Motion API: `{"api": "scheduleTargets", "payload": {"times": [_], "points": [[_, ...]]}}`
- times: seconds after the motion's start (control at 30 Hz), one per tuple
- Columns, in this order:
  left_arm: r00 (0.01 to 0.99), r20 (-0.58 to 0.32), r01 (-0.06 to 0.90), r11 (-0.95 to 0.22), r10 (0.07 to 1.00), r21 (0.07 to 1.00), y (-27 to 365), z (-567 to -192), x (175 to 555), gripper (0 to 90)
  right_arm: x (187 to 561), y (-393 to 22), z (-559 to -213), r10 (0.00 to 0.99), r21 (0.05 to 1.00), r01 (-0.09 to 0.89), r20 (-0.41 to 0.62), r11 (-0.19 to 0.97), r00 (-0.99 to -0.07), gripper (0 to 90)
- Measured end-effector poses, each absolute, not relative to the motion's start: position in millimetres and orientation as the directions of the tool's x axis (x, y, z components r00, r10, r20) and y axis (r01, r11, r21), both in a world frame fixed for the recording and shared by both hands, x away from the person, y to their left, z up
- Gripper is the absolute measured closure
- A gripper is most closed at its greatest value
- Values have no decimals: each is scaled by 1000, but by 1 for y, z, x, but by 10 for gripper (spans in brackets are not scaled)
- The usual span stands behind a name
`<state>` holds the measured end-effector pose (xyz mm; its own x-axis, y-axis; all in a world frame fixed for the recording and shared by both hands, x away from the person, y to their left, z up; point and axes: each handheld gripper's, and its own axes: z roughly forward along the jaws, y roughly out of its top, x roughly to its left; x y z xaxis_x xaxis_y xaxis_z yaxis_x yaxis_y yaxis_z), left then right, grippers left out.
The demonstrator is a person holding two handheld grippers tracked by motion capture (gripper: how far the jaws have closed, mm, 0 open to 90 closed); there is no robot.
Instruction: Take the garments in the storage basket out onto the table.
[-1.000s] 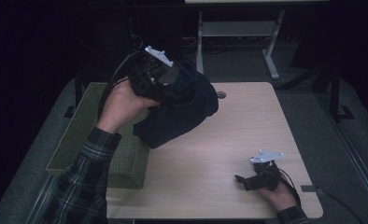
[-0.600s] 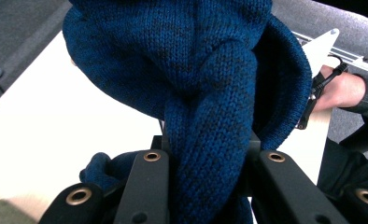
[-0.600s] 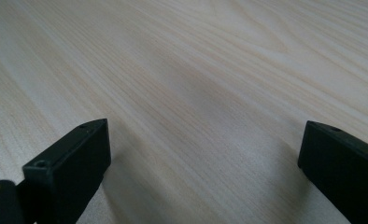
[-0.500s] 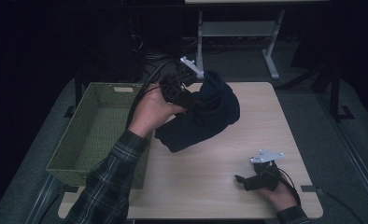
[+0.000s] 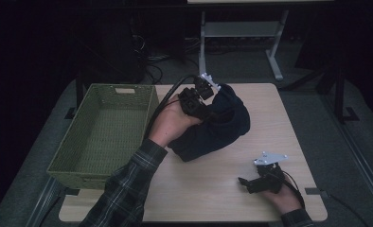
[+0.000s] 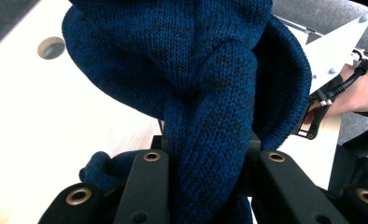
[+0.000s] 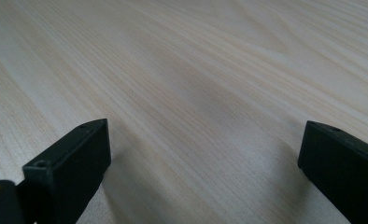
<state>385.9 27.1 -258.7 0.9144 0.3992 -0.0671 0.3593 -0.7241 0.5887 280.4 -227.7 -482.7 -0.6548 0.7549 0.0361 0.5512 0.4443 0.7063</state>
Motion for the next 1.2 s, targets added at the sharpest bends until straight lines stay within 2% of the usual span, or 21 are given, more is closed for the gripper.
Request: {"api": "scheduleTargets", "payload": {"times": [0.53, 0.93, 1.2], "points": [[910, -123, 394, -733, 396, 555, -9, -314, 390, 729, 280, -227, -483, 755, 706, 554, 41, 441, -654, 19], [901, -150, 420, -732, 407, 536, -19, -344, 397, 726, 280, -227, -483, 755, 706, 554, 41, 442, -654, 19], [897, -172, 436, -759, 406, 483, -31, -374, 406, 725, 280, -227, -483, 756, 704, 557, 43, 441, -653, 19]]}}
